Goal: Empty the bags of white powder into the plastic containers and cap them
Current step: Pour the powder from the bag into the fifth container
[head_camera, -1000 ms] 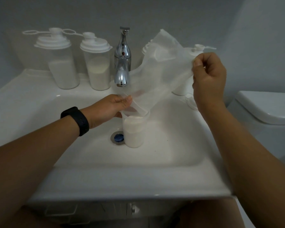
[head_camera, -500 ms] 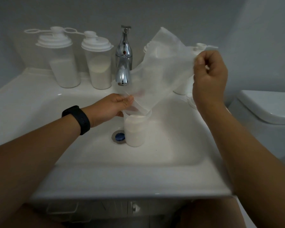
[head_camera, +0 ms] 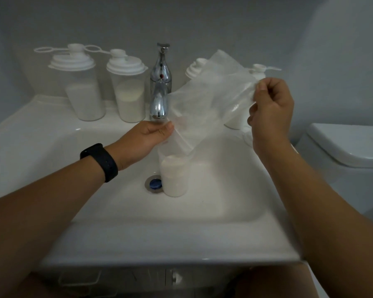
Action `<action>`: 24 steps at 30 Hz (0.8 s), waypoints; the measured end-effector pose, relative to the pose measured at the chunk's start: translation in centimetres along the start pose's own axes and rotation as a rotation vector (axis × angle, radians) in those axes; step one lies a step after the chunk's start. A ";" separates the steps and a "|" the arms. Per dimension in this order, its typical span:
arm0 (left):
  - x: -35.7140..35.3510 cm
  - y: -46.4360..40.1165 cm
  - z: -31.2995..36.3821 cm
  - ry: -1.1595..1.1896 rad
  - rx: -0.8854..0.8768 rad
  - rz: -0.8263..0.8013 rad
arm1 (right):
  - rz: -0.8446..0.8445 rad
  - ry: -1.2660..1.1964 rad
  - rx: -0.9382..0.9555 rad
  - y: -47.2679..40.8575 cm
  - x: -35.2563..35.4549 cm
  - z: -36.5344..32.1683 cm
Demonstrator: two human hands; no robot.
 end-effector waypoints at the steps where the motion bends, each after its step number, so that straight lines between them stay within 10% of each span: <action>1: 0.0 0.2 0.4 -0.020 -0.033 0.017 | -0.004 -0.014 -0.011 0.1 -0.1 0.2; 24: -7.9 1.4 9.2 0.033 -0.077 0.234 | -0.390 0.452 0.123 3.9 0.4 -3.5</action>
Point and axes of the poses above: each hand's wrist, its own y-axis away from the middle knuckle, its own x-axis out of the back of the hand, z = x × y, the point moved 4 cm from there along -y, towards the middle knuckle, and after that the axes turned 5 degrees about -z, right-handed, at the moved point
